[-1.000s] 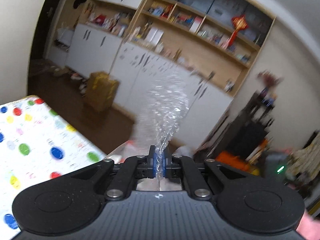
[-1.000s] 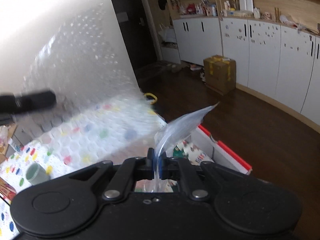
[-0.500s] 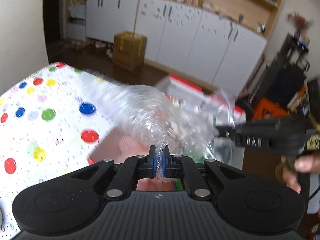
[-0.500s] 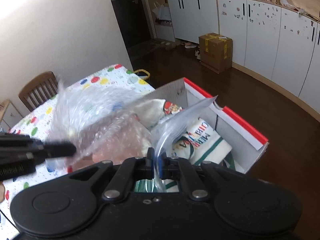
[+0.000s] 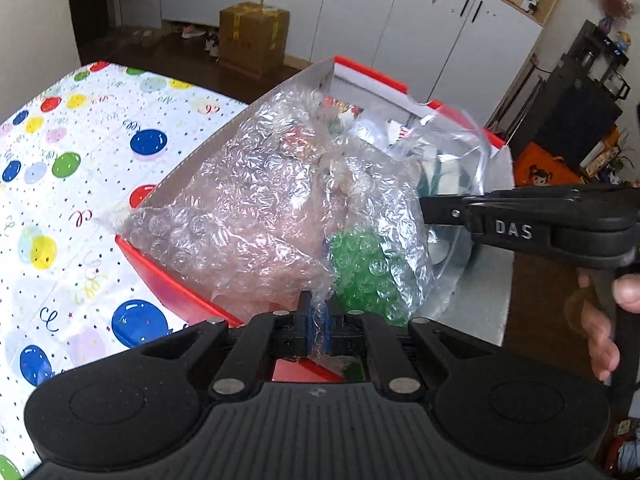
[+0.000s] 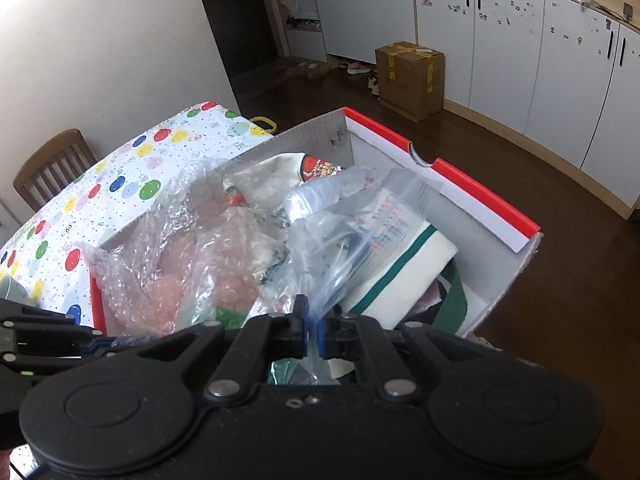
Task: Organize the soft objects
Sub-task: 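Lower the bubble wrap and bag into the box and open both tools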
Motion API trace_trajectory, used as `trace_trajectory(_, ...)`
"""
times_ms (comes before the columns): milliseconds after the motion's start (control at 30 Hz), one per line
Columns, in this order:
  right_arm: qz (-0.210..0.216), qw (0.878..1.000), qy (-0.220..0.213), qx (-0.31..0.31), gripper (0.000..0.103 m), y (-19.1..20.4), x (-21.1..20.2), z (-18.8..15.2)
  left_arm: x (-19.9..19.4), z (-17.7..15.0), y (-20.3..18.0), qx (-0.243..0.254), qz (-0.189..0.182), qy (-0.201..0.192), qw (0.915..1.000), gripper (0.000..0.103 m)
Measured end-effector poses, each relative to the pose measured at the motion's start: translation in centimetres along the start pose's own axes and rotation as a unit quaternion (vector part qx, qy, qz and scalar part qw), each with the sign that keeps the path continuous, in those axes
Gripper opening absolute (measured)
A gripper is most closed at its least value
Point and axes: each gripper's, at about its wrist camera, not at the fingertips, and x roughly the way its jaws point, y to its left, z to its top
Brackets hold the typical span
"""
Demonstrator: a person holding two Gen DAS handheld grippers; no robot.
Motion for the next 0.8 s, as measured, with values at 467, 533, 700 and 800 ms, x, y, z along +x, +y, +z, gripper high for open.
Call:
trace_trajectory(467, 0.012, 1.000, 0.009, -0.001, 0.011, 0.3, -2.0, 0.1, -1.6, 0.1, 0.9, -0.033, -0.013, -0.008, 0.9993, 0.006)
trace_trajectory(533, 0.017, 1.000, 0.008, 0.001, 0.014, 0.3, -2.4, 0.0, -2.1, -0.1, 1.0, -0.039, -0.016, -0.011, 0.9990, 0.006)
trace_trajectory(700, 0.028, 1.000, 0.006, 0.012, 0.023, 0.2, -3.6, -0.5, -3.6, -0.8, 1.2, -0.046, -0.030, -0.025, 0.9982, 0.008)
trace_trajectory(800, 0.036, 0.999, -0.001, 0.011, 0.039, 0.4, -4.7, -1.0, -4.9, -1.3, 1.3, -0.050, -0.041, -0.038, 0.9972, 0.011)
